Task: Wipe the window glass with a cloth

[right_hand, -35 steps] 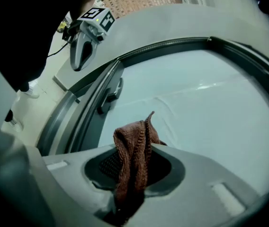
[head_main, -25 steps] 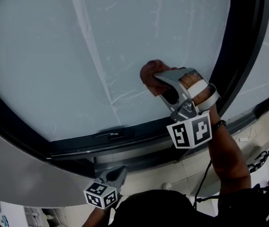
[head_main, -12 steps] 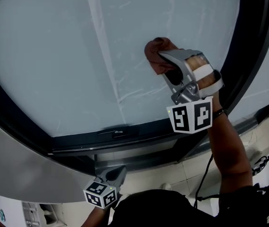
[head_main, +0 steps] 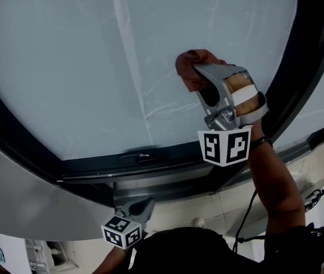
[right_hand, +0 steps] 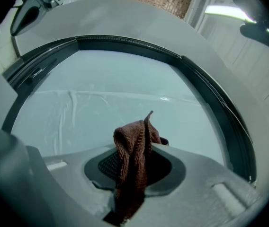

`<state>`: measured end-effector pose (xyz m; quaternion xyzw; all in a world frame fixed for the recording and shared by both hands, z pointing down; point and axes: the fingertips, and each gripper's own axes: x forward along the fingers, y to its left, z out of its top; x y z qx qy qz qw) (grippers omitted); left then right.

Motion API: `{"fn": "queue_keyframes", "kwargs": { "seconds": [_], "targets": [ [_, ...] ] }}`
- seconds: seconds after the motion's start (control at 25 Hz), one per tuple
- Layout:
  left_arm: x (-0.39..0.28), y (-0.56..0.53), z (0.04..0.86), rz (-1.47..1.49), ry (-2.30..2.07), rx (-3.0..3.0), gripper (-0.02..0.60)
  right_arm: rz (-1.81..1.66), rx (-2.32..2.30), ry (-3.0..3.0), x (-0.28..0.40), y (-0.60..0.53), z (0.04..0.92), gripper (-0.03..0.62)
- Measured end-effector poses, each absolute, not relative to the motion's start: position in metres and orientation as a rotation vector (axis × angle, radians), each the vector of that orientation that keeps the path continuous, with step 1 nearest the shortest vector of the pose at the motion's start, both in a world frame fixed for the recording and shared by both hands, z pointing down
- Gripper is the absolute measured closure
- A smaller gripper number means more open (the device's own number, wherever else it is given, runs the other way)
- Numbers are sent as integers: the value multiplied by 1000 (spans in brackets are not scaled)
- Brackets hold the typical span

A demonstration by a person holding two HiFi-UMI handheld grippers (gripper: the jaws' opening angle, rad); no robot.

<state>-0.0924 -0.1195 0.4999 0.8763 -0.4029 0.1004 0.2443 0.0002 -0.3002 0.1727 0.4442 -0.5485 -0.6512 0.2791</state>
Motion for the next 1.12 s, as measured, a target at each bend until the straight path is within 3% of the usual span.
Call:
{"fn": "queue_keyframes", "kwargs": {
  "seconds": [1.12],
  "targets": [
    [-93, -127, 503, 285, -1092, 2390, 565, -1653, 1077, -1554, -5, -297, 265, 514]
  ]
}}
